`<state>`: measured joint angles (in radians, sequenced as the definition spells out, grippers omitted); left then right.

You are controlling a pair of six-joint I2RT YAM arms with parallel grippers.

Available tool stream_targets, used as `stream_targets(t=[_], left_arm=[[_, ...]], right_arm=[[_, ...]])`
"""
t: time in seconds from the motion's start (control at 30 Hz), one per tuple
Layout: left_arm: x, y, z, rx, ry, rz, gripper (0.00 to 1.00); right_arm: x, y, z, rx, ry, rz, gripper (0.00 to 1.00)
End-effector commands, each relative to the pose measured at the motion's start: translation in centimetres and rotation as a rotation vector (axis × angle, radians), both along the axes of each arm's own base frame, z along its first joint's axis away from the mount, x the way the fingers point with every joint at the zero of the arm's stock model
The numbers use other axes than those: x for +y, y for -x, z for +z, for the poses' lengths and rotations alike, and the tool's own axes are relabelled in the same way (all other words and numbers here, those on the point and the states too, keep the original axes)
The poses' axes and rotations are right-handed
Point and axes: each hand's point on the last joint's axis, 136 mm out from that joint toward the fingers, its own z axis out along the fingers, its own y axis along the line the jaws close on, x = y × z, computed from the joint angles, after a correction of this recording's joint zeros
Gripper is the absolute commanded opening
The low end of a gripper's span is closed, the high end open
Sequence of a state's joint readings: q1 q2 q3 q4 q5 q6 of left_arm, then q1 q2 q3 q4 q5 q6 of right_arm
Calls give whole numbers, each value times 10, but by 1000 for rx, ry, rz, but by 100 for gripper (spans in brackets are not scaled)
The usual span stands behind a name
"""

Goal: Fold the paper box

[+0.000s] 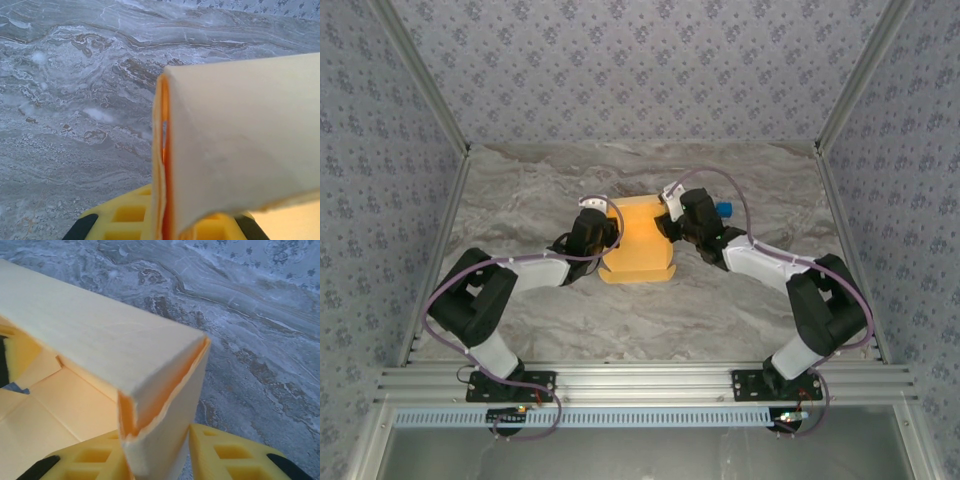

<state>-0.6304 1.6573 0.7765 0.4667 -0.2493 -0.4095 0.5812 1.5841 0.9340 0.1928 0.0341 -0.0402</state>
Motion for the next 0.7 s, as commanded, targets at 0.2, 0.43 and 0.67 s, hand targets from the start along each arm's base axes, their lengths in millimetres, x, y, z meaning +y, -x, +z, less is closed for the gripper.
stream_targets(t=[0.2, 0.43, 0.67], left_arm=[[-16, -2, 25, -46, 44, -48, 0], [-14, -5, 23, -38, 43, -27, 0], [-7, -8, 20, -21, 36, 27, 0]], right_arm=[[-19, -25, 7, -47, 40, -289, 19], [-31, -21, 6, -39, 74, -469, 12], [-37, -8, 14, -82, 146, -608, 9]])
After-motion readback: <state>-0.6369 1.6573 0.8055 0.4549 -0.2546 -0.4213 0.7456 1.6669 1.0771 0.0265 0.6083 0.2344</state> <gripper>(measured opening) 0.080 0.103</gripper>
